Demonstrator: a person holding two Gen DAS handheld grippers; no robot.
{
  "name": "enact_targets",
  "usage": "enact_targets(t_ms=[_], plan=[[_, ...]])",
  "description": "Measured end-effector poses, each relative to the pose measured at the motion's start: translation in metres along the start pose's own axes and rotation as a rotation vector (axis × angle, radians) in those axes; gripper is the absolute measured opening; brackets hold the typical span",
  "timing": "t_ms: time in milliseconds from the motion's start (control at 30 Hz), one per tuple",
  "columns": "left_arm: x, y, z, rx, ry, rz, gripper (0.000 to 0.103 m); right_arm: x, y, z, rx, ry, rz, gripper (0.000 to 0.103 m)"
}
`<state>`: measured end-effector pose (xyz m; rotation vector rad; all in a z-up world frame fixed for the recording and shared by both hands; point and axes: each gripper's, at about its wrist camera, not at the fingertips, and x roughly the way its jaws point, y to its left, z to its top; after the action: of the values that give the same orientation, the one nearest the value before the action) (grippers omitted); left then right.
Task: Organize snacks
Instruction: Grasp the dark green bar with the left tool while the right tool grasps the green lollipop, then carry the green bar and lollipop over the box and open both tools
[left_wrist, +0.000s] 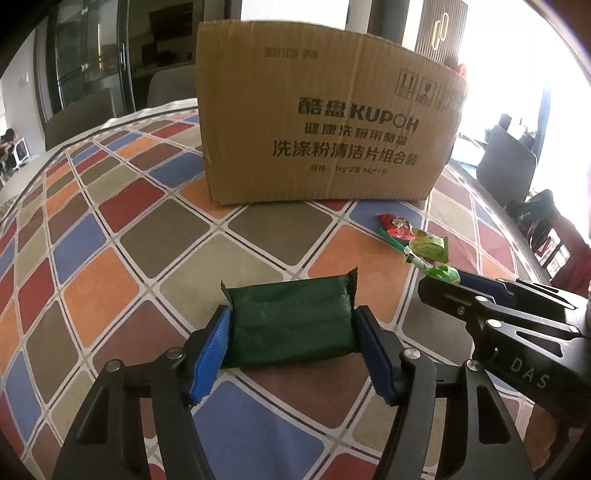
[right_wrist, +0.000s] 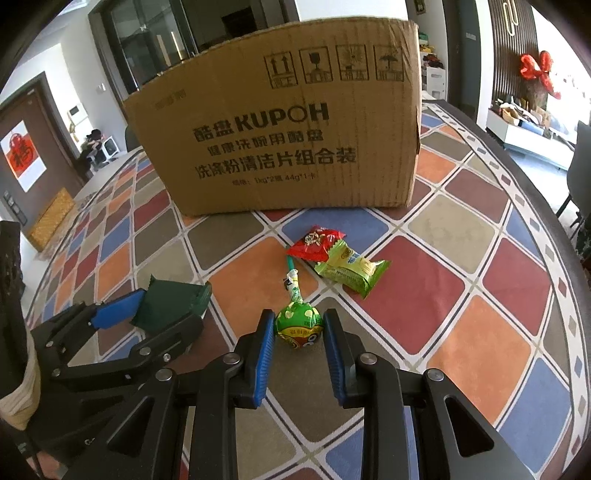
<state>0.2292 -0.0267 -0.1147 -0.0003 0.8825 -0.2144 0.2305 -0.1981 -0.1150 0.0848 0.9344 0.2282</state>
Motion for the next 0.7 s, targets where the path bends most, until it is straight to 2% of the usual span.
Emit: enact_targets(t_ms=[700], plan=[[-0.063, 0.001, 0.021, -0.006, -0.160, 0.007, 0.066, -0.050, 0.013, 0.012, -0.013, -0.129, -0.006, 0.028]])
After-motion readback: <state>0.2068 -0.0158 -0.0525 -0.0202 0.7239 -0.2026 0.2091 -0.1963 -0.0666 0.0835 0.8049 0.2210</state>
